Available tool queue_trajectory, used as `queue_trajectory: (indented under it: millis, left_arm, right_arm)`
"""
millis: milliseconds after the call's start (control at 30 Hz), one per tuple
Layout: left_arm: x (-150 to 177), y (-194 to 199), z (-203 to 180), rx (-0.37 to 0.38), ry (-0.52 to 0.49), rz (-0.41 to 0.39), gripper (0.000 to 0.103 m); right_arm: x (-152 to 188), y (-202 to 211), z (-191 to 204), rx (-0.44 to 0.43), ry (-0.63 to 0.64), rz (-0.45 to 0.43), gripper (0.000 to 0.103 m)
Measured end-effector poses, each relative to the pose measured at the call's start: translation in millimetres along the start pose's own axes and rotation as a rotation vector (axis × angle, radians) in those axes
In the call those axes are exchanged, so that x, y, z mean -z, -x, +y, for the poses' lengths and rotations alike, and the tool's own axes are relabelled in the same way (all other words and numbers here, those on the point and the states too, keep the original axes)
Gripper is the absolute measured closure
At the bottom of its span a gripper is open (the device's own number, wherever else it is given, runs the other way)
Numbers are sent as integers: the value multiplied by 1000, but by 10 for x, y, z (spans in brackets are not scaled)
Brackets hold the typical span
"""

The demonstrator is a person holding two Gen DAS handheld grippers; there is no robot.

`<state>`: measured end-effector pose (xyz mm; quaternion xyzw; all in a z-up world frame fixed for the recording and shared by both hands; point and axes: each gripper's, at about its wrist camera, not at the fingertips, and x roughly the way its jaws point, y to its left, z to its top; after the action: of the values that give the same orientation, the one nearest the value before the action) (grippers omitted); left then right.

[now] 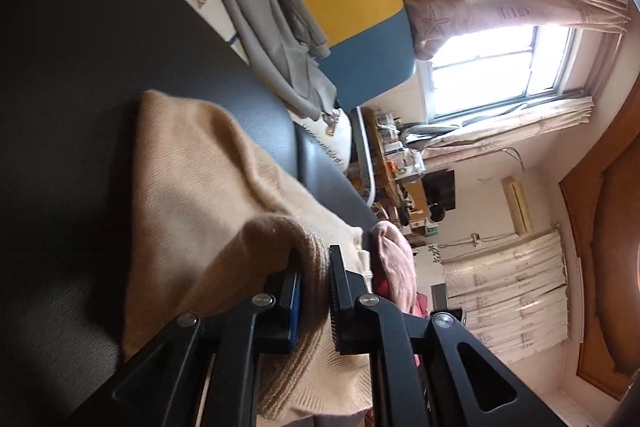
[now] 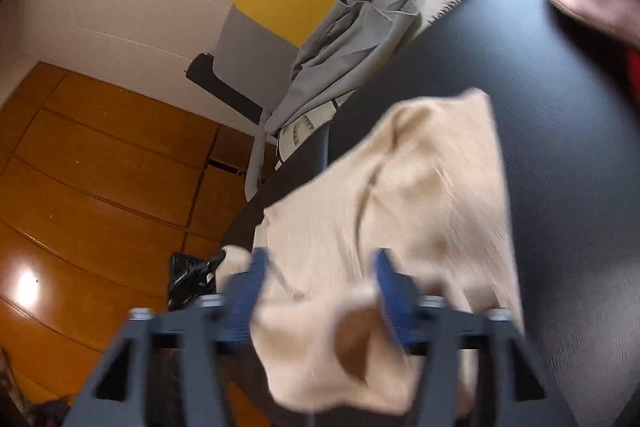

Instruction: Fold clothes

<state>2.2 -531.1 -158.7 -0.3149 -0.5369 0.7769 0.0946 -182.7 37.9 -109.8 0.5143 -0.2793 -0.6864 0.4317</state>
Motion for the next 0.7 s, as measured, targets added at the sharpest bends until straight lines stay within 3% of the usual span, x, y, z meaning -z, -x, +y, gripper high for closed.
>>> queue_trajectory:
  millis: [133, 267, 400, 433, 467, 500, 533, 700]
  left_arm:
    - [76, 31, 19, -35, -3, 4, 93]
    - [153, 57, 0, -66, -15, 7, 93]
    - [233, 100, -38, -69, -42, 25, 93]
    - [255, 115, -46, -66, -51, 32, 93]
    - [273, 124, -54, -56, -57, 42, 93]
    - [289, 131, -65, -44, -60, 49, 93]
    - [297, 141, -79, -30, -63, 54, 93]
    - [222, 223, -148, 71, -36, 22, 93]
  right_arm:
    - [261, 68, -256, -47, -64, -13, 33]
    - [308, -154, -353, -90, -95, -16, 33]
    - [364, -542, -229, 5, -5, 102, 35]
    - [401, -614, -145, 43, 52, 139, 50]
    - [438, -684, -68, 67, 98, 175, 76]
    - [468, -734, -19, 55, 108, 206, 88]
    - [478, -749, 24, 50, 120, 213, 94]
    - [273, -738, 214, -60, 125, 151, 94]
